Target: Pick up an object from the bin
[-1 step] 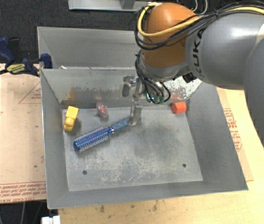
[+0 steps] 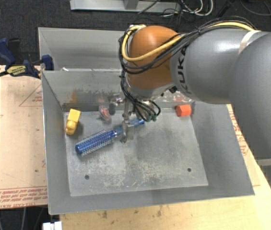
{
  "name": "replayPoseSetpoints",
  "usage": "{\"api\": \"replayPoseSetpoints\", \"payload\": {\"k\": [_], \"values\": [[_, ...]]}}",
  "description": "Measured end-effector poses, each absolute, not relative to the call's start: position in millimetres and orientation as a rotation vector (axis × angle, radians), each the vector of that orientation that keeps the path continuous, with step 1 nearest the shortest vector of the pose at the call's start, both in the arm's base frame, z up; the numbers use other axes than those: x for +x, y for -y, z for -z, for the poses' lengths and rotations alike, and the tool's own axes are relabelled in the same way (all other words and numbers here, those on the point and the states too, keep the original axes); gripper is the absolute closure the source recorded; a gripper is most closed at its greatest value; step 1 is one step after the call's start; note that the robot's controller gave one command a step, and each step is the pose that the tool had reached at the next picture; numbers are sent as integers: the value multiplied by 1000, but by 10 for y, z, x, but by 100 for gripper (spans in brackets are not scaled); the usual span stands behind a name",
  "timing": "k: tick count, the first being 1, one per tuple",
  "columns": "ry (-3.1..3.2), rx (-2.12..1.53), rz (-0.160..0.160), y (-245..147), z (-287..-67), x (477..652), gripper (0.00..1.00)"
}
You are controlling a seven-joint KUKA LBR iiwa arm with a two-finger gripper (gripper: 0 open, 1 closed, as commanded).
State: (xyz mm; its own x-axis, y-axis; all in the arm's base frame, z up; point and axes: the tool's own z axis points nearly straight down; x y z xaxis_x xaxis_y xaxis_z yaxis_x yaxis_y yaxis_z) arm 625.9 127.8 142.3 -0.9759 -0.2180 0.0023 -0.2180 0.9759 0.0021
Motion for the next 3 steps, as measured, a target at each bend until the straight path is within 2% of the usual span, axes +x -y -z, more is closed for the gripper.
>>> {"api": "replayPoseSetpoints", "payload": {"k": [1, 2, 3], "values": [[3054, 725, 4, -1613, -677, 6236, 0], [3057, 722, 3, -1600, -693, 6246, 100], [3062, 744, 2, -1561, -1750, 6276, 100]]}}
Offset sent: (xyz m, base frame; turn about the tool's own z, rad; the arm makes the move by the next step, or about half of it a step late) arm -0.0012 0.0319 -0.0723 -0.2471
